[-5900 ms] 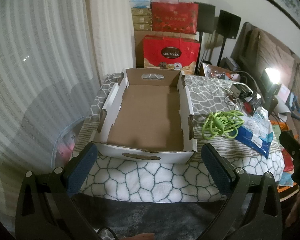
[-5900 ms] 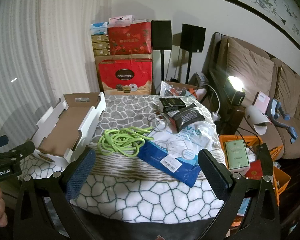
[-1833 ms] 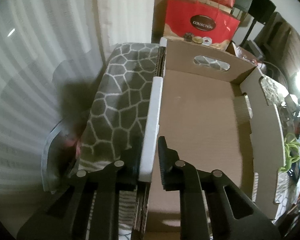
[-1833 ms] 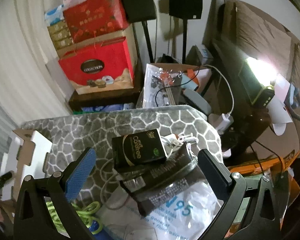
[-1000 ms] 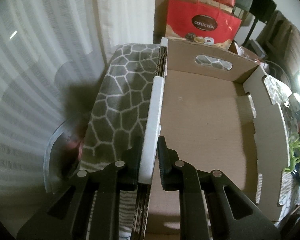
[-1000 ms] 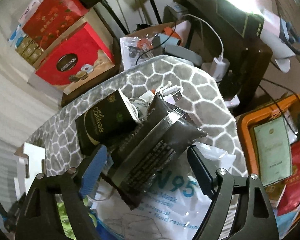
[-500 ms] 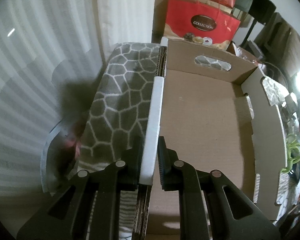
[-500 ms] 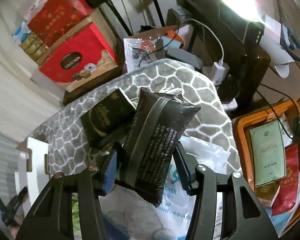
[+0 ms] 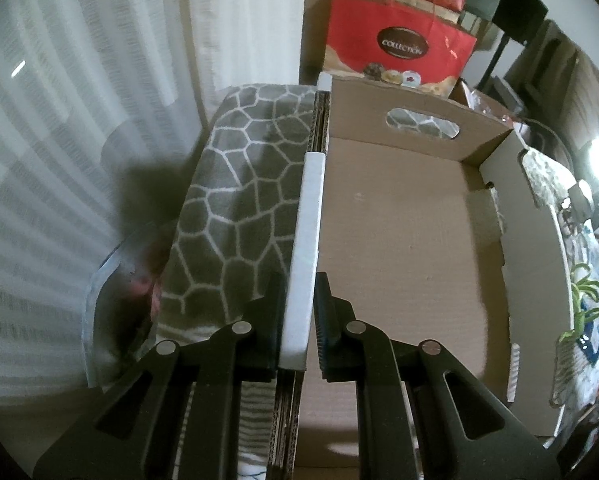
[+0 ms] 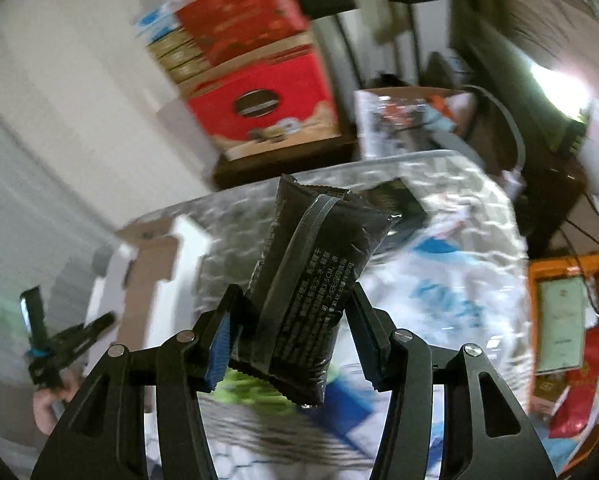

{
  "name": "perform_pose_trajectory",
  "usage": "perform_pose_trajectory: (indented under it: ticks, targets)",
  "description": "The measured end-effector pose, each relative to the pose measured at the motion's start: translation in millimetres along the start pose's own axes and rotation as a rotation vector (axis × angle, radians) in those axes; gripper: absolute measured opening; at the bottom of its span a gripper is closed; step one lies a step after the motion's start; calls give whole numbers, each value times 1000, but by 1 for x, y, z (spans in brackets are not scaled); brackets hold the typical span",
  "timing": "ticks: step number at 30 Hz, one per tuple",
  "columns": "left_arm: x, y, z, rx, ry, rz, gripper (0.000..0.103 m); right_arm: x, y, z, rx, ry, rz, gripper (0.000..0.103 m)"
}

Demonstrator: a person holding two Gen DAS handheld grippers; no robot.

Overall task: Organize objects
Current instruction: 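Carry the black pouch into the box with the right gripper and release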

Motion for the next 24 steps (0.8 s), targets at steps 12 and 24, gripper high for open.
perform_pose_trajectory:
  ticks: [12, 24]
  targets:
    - [-2, -1, 1, 2, 8, 10, 13, 105, -14, 68, 94, 94, -132, 53]
    - [-2, 1, 2, 4, 4, 7, 13, 147, -24, 116, 155, 98, -178, 53]
Point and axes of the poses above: each gripper's, at about its wrist camera, not at the fingertips, and z roughly the way its jaws point, x to its left, y to its top, the point moved 6 cm from there along z, roughly the way its jaws point, and after that the axes turned 12 degrees about y, right-handed, at the moved point
